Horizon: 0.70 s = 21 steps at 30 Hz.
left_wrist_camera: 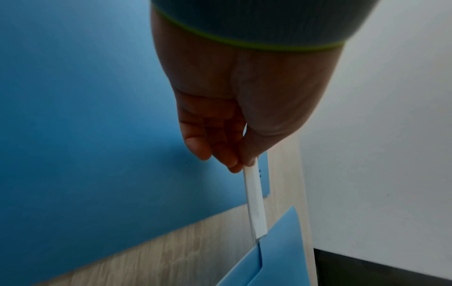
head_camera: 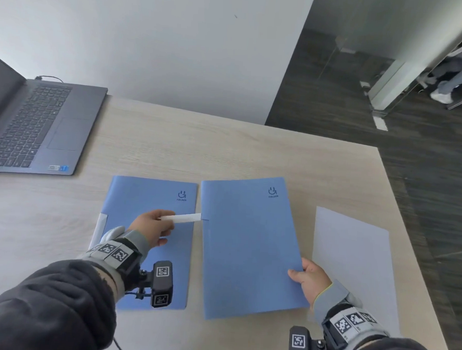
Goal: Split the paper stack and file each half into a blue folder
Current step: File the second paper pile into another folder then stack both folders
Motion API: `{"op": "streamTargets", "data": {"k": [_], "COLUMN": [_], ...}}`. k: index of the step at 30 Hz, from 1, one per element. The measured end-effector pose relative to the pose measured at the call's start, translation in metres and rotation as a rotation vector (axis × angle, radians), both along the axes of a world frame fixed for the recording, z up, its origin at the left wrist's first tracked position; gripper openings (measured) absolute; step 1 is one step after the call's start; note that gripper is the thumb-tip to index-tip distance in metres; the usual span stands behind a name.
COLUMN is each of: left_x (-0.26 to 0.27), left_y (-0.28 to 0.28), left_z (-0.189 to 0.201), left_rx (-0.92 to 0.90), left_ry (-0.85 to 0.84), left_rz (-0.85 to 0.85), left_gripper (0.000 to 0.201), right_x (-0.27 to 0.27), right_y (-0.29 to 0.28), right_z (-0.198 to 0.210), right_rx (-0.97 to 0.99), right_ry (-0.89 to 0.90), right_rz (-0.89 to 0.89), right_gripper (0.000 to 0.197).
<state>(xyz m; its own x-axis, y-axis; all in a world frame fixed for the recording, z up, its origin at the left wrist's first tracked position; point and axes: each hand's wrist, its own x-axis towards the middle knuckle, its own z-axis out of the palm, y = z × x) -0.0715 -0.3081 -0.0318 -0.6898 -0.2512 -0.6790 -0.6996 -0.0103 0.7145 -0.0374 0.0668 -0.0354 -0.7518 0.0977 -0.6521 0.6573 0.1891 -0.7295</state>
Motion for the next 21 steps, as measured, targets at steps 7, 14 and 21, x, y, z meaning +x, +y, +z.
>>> {"op": "streamTargets", "data": {"k": [7,14,21], "left_x": [0.004,0.018,0.030], "left_y": [0.011,0.064,0.137], "left_z": [-0.006,0.006,0.007], "left_rx": [-0.060,-0.296,-0.278], "left_ry": [-0.002,0.126,0.136], "left_rz": [0.045,-0.296,-0.533], "left_gripper": [0.047,0.021,0.016], "right_x": [0.012,0.021,0.030], "right_y": [-0.002,-0.002,0.032], "right_z": [-0.015,-0.021,-0.012], "right_rx": [0.035,0.102,0.101], "right_ry": [-0.019,-0.020,-0.081], "right_rz": [0.014,0.059,-0.033], "right_gripper": [0.027,0.017,0.012]}}
